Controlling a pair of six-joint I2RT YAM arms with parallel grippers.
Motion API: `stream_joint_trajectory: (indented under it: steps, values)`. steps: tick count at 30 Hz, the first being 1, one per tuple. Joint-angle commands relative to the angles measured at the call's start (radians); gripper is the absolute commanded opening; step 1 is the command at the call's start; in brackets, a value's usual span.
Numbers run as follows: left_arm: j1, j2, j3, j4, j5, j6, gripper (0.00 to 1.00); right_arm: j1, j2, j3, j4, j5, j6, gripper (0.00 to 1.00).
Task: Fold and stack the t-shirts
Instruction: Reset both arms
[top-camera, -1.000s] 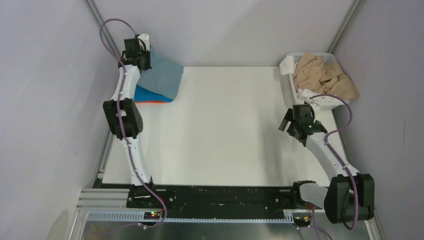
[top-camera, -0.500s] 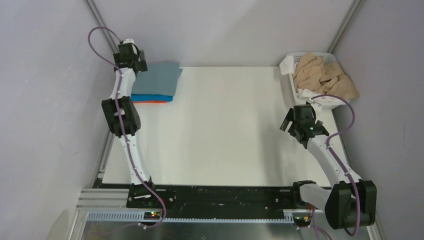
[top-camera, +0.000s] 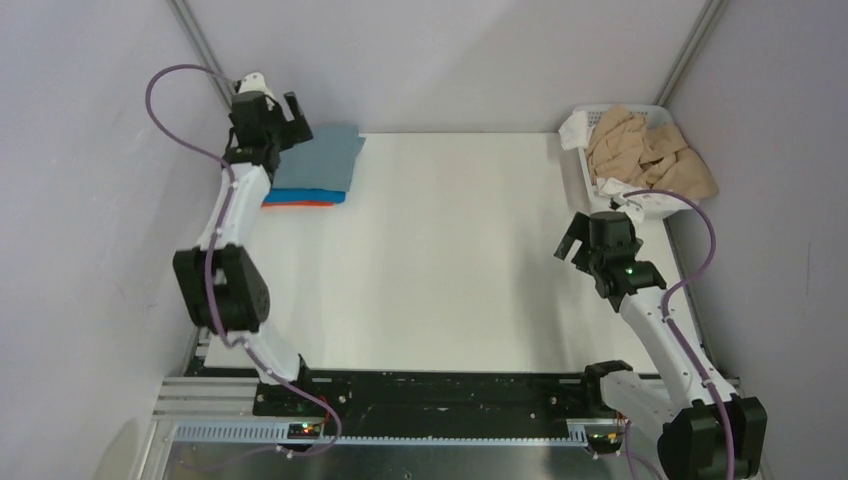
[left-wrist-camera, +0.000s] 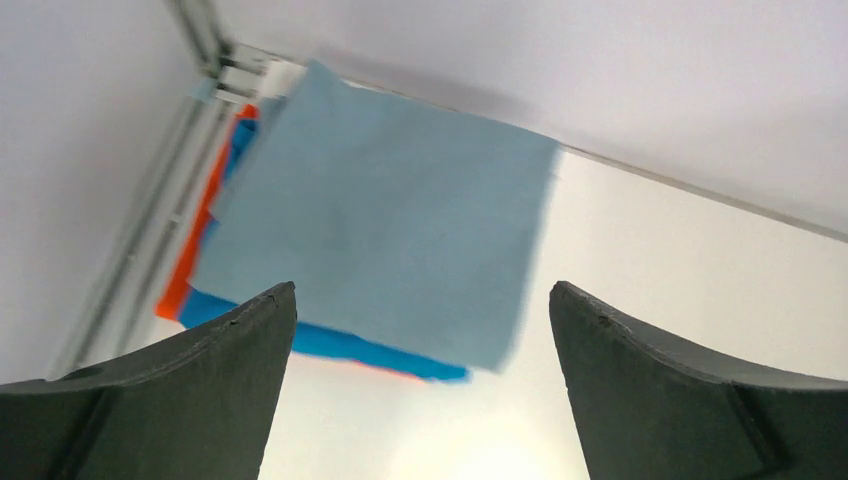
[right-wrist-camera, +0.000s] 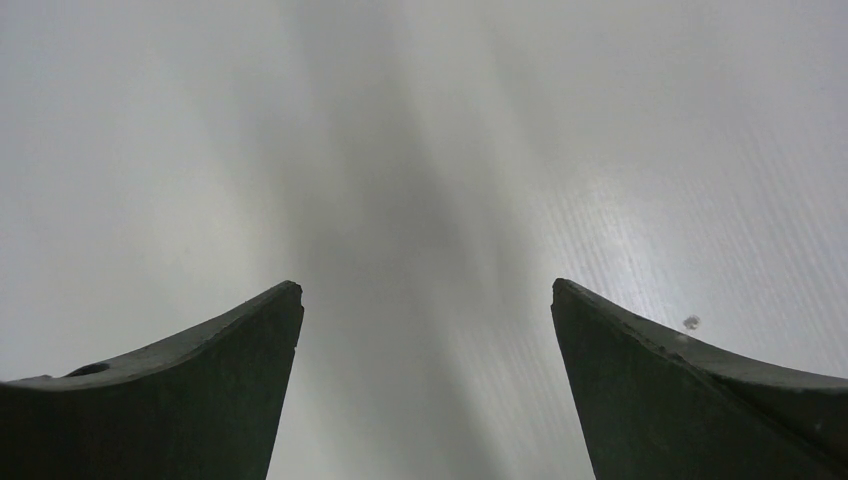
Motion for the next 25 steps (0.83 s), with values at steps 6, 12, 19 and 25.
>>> stream_joint_trajectory:
  steps: [6, 12, 19, 25]
  values:
    - [-0.303, -0.677, -0.627, 0.242, -0.109, -0.113, 1.00, 0.103, -0.125, -0.064, -0.054, -0.006, 0.038, 0.99]
    - [-0.486, -0.977, -1.013, 0.252, -0.137, -0.242, 1.00, 0.110, -0.274, -0.153, -0.041, -0.027, 0.032, 0.99]
    - [-0.556, -1.223, -1.270, 0.225, -0.185, -0.276, 1.00, 0.116, -0.459, -0.229, -0.019, 0.064, 0.067, 0.99]
    - [-0.556, -1.276, -1.274, 0.168, -0.204, -0.267, 1.00, 0.117, -0.477, -0.238, -0.001, 0.033, 0.054, 0.99]
